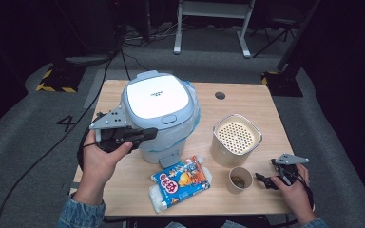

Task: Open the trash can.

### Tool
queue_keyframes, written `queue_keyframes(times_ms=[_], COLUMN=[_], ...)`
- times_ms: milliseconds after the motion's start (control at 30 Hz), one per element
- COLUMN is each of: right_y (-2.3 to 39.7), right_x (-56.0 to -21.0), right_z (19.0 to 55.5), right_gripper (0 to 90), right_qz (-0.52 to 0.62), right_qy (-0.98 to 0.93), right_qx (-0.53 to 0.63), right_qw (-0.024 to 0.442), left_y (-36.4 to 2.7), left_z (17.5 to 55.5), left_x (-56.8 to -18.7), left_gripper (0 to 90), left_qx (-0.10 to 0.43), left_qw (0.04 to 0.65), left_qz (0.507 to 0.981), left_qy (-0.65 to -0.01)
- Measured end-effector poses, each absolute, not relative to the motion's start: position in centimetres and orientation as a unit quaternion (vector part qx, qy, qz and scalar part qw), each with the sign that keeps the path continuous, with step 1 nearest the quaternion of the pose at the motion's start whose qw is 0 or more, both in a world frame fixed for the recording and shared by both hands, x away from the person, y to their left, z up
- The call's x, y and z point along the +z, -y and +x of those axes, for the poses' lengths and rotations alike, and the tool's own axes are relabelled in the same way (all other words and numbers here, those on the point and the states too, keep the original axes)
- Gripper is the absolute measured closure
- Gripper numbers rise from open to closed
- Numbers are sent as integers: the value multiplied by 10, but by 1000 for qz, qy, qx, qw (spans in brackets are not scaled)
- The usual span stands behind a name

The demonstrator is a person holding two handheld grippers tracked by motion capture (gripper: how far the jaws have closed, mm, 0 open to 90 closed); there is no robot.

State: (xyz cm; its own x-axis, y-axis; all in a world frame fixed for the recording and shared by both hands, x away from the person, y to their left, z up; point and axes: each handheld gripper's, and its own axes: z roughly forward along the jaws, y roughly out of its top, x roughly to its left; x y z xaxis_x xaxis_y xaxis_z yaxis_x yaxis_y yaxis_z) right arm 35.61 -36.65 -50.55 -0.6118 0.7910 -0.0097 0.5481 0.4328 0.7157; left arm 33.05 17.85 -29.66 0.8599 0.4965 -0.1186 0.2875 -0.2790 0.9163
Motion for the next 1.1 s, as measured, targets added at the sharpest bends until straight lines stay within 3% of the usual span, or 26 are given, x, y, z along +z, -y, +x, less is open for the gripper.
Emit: queue_keyframes(times_ms=[400,1100], right_y=[366,366], right_x=[-505,-505], right_z=[356,356], right_gripper=[22,22], right_qz=[404,404], right_qy=[-828,-828], right_qx=[347,347], right_qw=[175,175], left_y=[-162,-137], left_z=[352,364], left_x=[-287,-287], left_gripper=[900,900], left_qx=[113,153], left_qw=[570,509], left_qz=[775,804], left_qy=[-250,-267])
